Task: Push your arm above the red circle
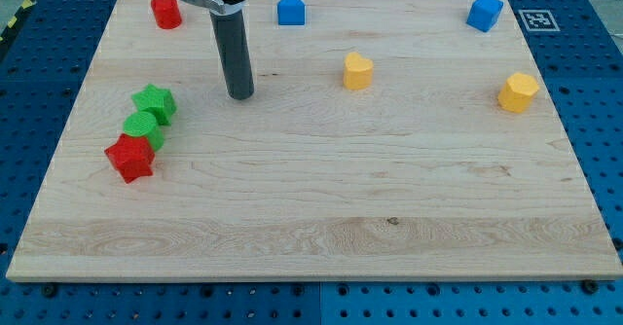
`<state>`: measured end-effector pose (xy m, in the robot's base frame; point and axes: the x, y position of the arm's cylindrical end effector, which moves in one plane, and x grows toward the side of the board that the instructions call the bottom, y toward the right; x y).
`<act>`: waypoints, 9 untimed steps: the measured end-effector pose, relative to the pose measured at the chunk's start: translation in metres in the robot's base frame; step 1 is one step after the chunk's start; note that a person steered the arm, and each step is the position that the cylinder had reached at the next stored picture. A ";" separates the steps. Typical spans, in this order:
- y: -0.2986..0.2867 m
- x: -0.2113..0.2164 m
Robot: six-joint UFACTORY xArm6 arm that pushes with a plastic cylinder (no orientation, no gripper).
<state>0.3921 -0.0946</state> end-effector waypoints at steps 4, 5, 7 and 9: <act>-0.004 -0.044; -0.004 -0.058; -0.004 -0.082; -0.016 -0.141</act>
<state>0.2509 -0.1105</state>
